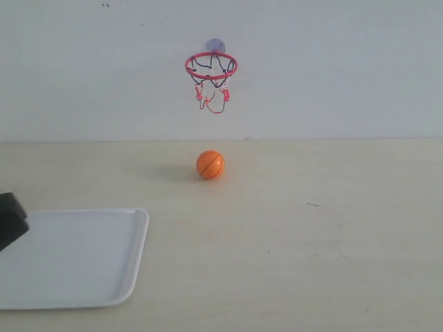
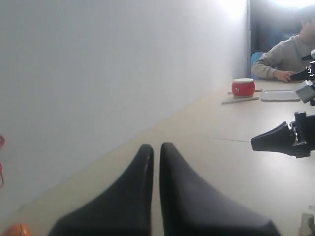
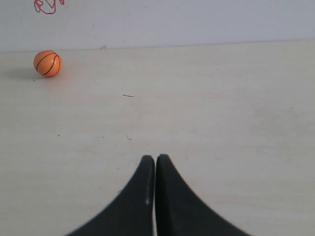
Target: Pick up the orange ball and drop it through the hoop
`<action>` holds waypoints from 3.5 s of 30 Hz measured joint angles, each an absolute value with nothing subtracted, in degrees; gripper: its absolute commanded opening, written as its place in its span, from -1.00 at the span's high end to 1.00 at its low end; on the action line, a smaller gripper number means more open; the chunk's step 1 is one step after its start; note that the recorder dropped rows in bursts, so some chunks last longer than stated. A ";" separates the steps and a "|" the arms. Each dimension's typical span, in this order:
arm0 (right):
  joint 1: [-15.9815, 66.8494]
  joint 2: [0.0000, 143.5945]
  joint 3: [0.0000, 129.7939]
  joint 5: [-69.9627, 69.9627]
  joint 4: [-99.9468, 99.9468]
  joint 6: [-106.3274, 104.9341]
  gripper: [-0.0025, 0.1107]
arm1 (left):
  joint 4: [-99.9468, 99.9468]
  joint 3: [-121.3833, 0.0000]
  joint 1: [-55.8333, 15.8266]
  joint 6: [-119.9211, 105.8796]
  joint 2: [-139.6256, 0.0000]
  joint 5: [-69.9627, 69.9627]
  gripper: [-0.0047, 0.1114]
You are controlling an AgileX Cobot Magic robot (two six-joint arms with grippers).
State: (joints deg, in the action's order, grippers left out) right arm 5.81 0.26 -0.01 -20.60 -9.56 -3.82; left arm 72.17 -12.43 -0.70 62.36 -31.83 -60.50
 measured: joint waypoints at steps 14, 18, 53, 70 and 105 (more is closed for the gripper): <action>5.81 0.26 -0.01 -20.60 -9.56 -3.82 0.96 | 72.17 -12.43 -0.70 58.73 -12.52 -53.55 0.85; 5.81 0.26 -0.01 -20.60 -9.56 -3.82 0.96 | 71.85 -12.43 -1.98 58.48 -11.16 -48.39 0.85; 5.81 0.26 -0.01 -20.70 -9.56 -3.82 0.96 | -2.27 -0.22 -3.72 -4.77 -0.21 14.77 0.85; 5.81 0.26 -0.01 -20.70 -9.56 -3.82 0.96 | -3.43 -0.22 -1.59 -2.47 -0.21 17.84 0.85; 5.81 0.26 -0.01 -20.70 -9.56 -3.82 0.96 | -3.43 -0.22 0.00 0.00 -0.21 17.95 0.85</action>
